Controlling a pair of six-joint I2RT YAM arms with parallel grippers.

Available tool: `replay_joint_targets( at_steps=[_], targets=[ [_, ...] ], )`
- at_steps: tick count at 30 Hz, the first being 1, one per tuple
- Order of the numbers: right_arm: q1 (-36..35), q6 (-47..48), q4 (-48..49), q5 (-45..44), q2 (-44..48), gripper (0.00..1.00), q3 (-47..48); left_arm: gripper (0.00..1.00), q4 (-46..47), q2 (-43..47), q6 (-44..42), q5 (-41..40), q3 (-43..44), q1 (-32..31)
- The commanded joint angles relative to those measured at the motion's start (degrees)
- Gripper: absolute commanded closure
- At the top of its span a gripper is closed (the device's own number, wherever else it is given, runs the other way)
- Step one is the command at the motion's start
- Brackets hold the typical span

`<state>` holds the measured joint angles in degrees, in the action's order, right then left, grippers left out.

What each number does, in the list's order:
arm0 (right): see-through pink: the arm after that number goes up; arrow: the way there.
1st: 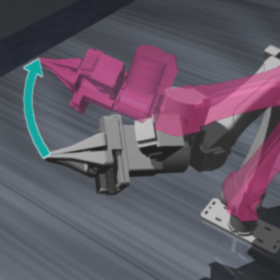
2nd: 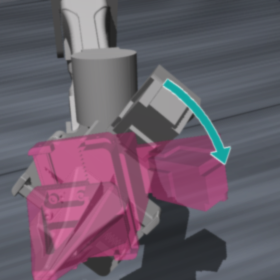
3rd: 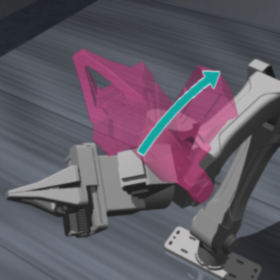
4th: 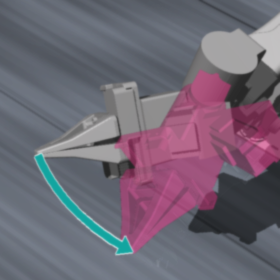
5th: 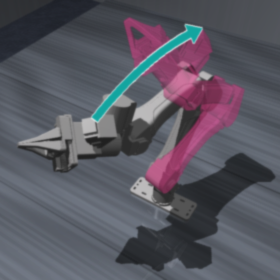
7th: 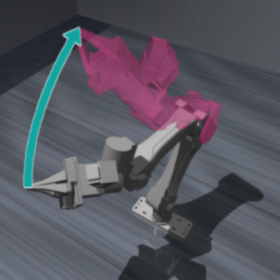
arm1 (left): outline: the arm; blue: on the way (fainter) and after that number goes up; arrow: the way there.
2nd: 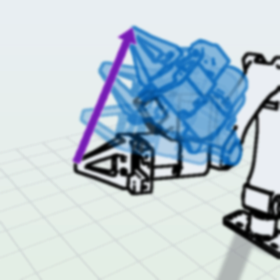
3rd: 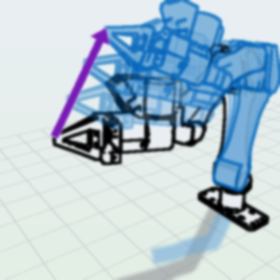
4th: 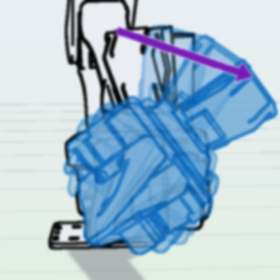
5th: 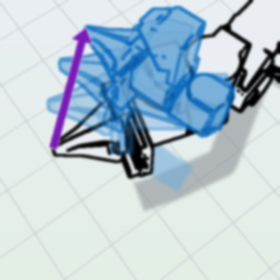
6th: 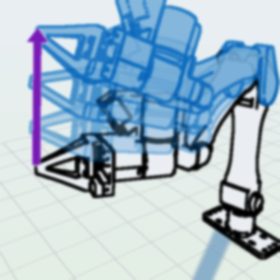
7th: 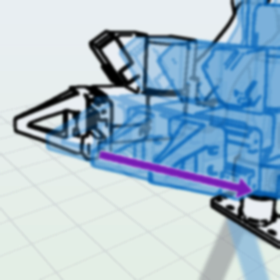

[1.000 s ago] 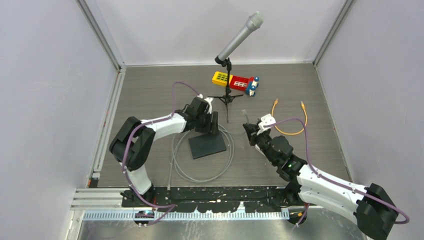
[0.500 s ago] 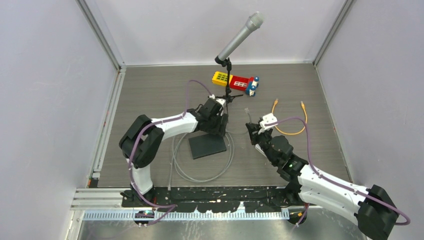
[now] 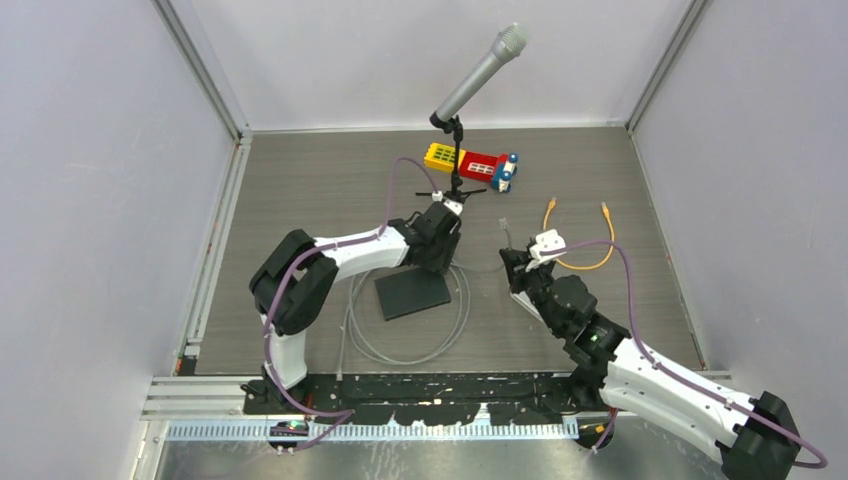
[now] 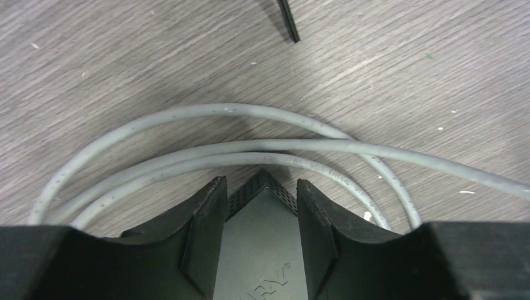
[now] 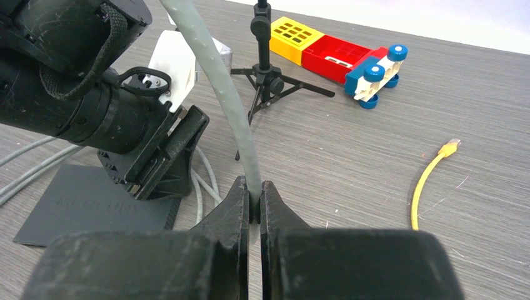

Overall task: Insert the plug into the switch port
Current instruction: Pick up the connector from the center of the board.

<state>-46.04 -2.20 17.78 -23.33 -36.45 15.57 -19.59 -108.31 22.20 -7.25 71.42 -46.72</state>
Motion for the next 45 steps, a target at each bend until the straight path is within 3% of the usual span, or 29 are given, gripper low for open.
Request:
replay_joint_targets(
  at_steps=[1,3,7,11,17,21,29,36,45],
  targets=[
    [-0.28,-1.06,-2.58,-0.15,2.07,0.99,3.26,0.54,-5.39,-0.62,-3.26,-8.39,1.02,0.09],
    [-0.28,-0.84,-2.92,1.34,2.19,1.00,3.41,0.54,-5.38,-0.12,-2.96,-10.14,0.15,0.14],
    [-0.28,1.83,-3.42,12.96,-0.39,1.00,4.28,0.53,-6.38,0.12,-1.14,-13.39,-1.05,0.53],
    [-0.28,1.78,-3.16,16.44,-5.11,1.00,6.29,0.54,-7.87,0.65,1.33,-16.25,-2.36,1.61],
    [-0.27,0.44,3.51,15.24,-10.69,1.00,6.99,0.51,-7.33,6.69,2.71,-14.68,-5.76,2.16],
    [-0.28,-0.11,2.37,13.86,-14.16,1.00,10.84,0.44,-8.07,14.00,2.51,-11.67,-6.08,2.16],
    [-0.28,0.64,-20.37,11.59,-24.91,1.00,28.94,0.38,-8.66,30.86,2.99,-5.28,-9.39,2.16],
    [-0.28,1.73,-19.90,6.71,-25.30,1.00,31.72,0.37,-12.40,42.59,4.22,-7.41,-13.72,2.16],
    [-0.27,4.41,-17.28,10.74,-28.11,1.00,38.92,0.37,-17.58,54.51,8.02,-15.29,-20.70,2.20]
  ],
)
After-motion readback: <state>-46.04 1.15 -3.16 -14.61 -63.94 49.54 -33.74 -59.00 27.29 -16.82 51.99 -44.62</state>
